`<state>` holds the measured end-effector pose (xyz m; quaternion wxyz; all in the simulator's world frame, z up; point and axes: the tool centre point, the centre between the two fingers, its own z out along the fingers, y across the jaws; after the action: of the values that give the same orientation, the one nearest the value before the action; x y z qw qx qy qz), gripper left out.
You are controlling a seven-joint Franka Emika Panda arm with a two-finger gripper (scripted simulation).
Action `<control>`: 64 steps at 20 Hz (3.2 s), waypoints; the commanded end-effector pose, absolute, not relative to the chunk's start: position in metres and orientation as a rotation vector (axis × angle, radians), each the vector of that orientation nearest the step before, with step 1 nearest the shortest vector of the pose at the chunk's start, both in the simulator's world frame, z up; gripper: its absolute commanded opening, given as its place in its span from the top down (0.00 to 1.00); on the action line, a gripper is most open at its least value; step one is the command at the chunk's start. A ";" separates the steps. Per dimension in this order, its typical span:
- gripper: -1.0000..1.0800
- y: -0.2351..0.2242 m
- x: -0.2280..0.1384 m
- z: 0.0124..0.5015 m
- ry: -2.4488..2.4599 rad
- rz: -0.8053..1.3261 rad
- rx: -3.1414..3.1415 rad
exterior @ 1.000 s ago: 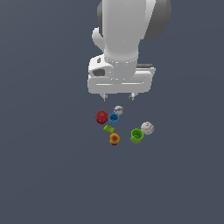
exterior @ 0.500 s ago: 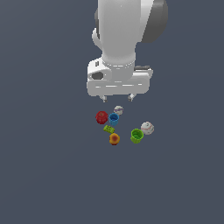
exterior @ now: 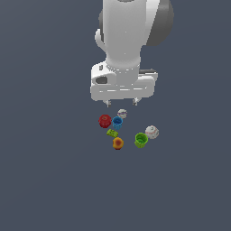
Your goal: Pick up a designated object from a clutter of objects.
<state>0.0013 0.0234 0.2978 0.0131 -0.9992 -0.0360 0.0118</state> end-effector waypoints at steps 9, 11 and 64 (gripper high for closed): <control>0.04 0.037 0.012 0.265 -0.396 0.034 -3.110; 0.04 0.042 0.015 0.255 -0.484 0.034 -3.103; 0.04 0.134 0.022 0.043 -1.812 0.000 -2.566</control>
<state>0.0209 0.1338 0.0464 0.0004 -0.8169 -0.5768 0.0007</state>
